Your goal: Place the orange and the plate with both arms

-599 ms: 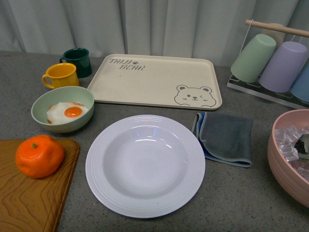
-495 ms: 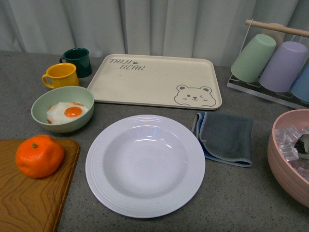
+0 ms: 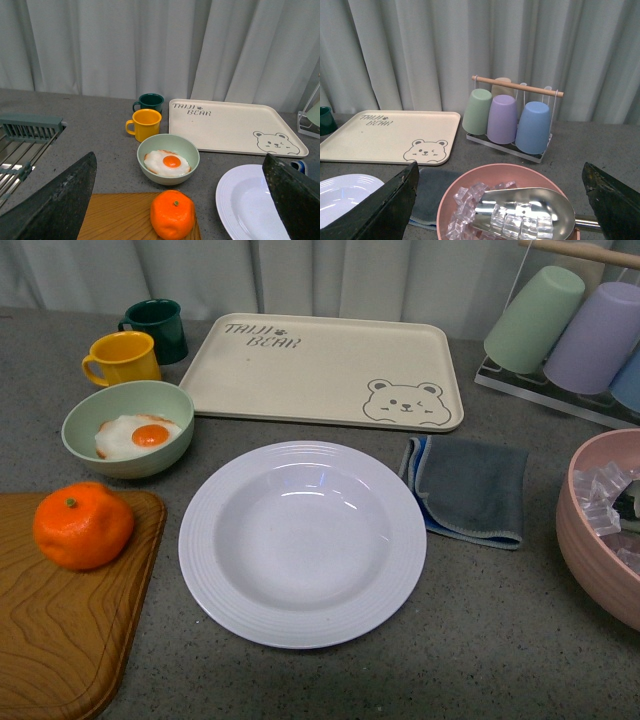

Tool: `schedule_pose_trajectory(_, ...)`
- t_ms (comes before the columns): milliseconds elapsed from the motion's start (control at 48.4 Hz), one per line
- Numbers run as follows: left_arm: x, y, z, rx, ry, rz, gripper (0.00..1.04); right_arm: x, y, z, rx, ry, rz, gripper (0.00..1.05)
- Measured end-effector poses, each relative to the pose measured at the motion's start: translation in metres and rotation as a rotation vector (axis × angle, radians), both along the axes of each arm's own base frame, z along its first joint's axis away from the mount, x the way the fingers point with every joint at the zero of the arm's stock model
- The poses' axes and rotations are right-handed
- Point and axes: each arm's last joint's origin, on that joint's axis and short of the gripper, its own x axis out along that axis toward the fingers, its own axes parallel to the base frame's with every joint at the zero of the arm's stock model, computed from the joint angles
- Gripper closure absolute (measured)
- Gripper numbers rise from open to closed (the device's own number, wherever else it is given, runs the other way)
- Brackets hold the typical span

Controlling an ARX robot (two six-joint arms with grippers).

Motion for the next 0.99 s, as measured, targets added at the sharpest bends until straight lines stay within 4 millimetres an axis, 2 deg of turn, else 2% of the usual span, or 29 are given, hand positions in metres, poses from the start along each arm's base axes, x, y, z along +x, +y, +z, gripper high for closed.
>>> schedule_pose_trajectory(475, 0.0, 0.0, 0.0, 0.0, 0.001, 0.0, 0.07, 0.0, 0.0, 0.0, 0.0, 0.0, 0.0, 0.09)
schedule_pose_trajectory(537, 0.001, 0.0, -0.001, -0.058, 0.112, 0.038, 0.07, 0.0, 0.0, 0.0, 0.0, 0.0, 0.0, 0.09)
schedule_pose_trajectory(578, 0.003, -0.002, -0.003, -0.101, 0.255, 0.059, 0.07, 0.0, 0.0, 0.0, 0.0, 0.0, 0.0, 0.09)
schedule_pose_trajectory(640, 0.014, -0.007, -0.009, -0.188, 0.41, 0.063, 0.07, 0.0, 0.0, 0.0, 0.0, -0.001, 0.0, 0.09)
schedule_pose_trajectory(846, 0.055, -0.019, -0.009, -0.236, 0.548, 0.032, 0.07, 0.0, 0.0, 0.0, 0.0, -0.002, 0.001, 0.09)
schedule_pose_trajectory(991, 0.1, -0.033, -0.028, -0.194, 0.737, -0.04, 0.07, 0.0, 0.0, 0.0, 0.0, -0.002, 0.0, 0.09)
